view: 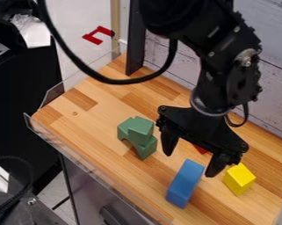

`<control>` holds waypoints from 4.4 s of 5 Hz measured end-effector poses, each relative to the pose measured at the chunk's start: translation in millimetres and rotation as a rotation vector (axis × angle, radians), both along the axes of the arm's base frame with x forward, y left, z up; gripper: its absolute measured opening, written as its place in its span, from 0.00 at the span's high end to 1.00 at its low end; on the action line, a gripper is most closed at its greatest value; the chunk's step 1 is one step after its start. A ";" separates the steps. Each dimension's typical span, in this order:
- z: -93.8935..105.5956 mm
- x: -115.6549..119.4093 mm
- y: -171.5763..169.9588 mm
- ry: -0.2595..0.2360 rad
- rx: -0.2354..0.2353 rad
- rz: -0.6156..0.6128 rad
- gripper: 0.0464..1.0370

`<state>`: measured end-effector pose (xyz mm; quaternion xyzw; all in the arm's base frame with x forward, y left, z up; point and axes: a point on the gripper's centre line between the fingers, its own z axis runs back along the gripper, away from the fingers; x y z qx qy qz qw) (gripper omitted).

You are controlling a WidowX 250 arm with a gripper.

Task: Put the blue rectangle on the red

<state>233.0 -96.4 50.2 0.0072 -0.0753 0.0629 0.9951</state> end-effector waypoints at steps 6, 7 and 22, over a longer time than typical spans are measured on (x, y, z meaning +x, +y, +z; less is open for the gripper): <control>-33.4 0.1 -2.7 0.069 -0.013 -0.042 0.04; -43.5 -1.2 -3.2 0.093 -0.009 -0.048 0.04; 18.9 74.6 34.4 0.037 -0.124 0.942 0.48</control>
